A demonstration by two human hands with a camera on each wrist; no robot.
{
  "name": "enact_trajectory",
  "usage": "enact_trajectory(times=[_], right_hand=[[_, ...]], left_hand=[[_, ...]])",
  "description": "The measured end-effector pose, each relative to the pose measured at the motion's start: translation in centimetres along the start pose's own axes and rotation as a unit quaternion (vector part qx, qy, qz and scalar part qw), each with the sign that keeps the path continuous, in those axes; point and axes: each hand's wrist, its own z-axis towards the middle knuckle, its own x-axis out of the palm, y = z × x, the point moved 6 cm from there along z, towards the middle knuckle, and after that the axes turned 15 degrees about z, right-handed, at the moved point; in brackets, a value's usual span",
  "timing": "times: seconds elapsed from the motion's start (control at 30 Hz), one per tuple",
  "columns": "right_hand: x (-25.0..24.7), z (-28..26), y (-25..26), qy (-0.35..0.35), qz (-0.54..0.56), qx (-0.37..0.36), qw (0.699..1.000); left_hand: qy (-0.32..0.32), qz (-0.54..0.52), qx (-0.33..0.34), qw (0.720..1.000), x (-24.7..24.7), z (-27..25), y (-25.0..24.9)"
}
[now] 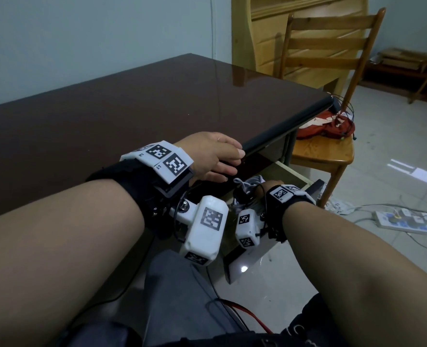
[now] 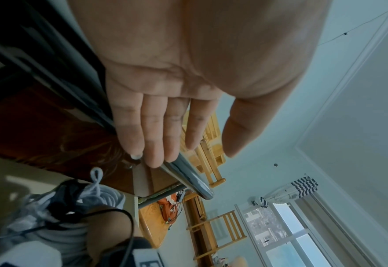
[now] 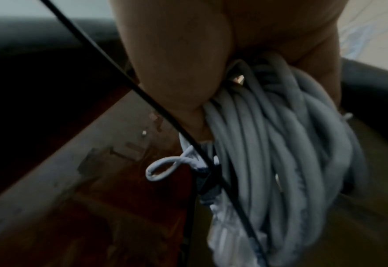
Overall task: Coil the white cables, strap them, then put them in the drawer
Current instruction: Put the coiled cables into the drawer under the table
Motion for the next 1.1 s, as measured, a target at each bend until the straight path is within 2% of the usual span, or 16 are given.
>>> enact_trajectory(times=[0.03, 0.13, 0.33, 0.47, 0.57, 0.7, 0.73, 0.87, 0.9, 1.0, 1.1], right_hand=[[0.4, 0.2, -0.1, -0.006, -0.009, -0.017, 1.0], [2.8, 0.0, 0.7, 0.045, -0.059, -0.048, 0.996], [2.5, 1.8, -0.3, 0.012, -0.122, -0.046, 0.991], [2.3, 2.3, -0.8, 0.078, -0.145, -0.031, 0.986], [2.8, 3.6, -1.2, 0.06, -0.143, -0.03, 0.987], [1.5, 3.5, 0.0, -0.04, -0.214, -0.036, 0.975], [1.2, 3.7, 0.0, -0.038, -0.227, -0.032, 0.973], [2.1, 11.0, -2.4, 0.013, -0.269, -0.054, 0.961], [1.7, 10.5, -2.3, 0.013, -0.266, -0.053, 0.962], [1.4, 3.2, 0.5, 0.063, -0.238, -0.074, 0.966], [2.0, 2.4, 0.0, 0.126, -0.285, -0.054, 0.949]], left_hand=[[-0.001, -0.009, 0.0, 1.0, -0.1, 0.1, 0.1], [0.002, -0.037, -0.003, 0.999, -0.2, 0.4, 0.4], [0.0, -0.081, -0.001, 0.997, -0.7, 0.9, 0.9], [-0.007, -0.098, -0.001, 0.995, -0.8, 1.1, 1.1], [-0.009, -0.102, -0.003, 0.995, -0.9, 1.2, 1.1], [-0.006, -0.101, -0.004, 0.995, -1.0, 1.2, 1.1], [-0.006, -0.1, -0.004, 0.995, -1.0, 1.2, 1.1], [-0.005, -0.1, -0.004, 0.995, -1.0, 1.2, 1.1], [-0.005, -0.101, -0.004, 0.995, -0.9, 1.2, 1.1], [-0.007, -0.096, -0.002, 0.995, -0.8, 1.1, 1.1], [-0.013, -0.092, -0.002, 0.996, -0.9, 1.1, 1.1]])
